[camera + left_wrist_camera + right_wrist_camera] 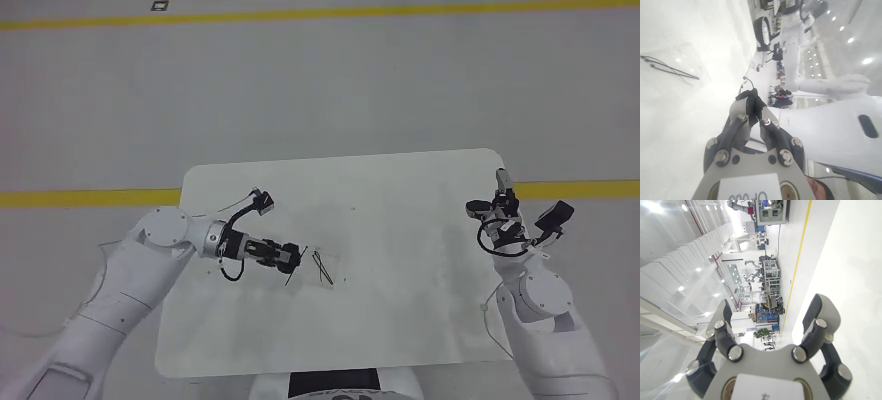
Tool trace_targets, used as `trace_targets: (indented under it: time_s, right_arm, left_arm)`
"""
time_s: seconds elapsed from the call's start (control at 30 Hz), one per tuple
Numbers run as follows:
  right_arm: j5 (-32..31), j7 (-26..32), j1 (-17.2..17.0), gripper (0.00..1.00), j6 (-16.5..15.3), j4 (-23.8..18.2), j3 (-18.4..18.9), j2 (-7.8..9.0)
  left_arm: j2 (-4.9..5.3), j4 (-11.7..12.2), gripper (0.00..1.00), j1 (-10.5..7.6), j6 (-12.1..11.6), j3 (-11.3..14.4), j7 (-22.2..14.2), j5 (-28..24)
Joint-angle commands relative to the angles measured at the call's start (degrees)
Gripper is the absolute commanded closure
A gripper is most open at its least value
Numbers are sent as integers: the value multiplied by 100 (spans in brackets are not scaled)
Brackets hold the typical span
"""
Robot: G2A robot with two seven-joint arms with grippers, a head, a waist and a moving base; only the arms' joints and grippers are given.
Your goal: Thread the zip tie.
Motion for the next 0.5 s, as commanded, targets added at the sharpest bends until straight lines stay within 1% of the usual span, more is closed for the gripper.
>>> trace_targets:
  time_s: [0.0, 0.1, 0.2, 0.33, 0.47]
  right_arm:
    - [0, 0, 0, 0, 0, 0, 0, 0]
    - [0, 0, 0, 0, 0, 0, 0, 0]
    - [0, 0, 0, 0, 0, 0, 0, 0]
    - [0, 0, 0, 0, 0, 0, 0, 0]
    - [0, 0, 0, 0, 0, 0, 0, 0]
  left_arm:
    - [17, 158, 100, -72, 0, 140, 39, -412]
    - [70, 325, 100, -172, 0, 360, 39, -1008]
    - [144, 469, 100, -291, 0, 557, 39, -1371]
    - [260, 580, 100, -456, 0, 884, 39, -2006]
    - [372, 677, 100, -594, 0, 1167, 39, -2501]
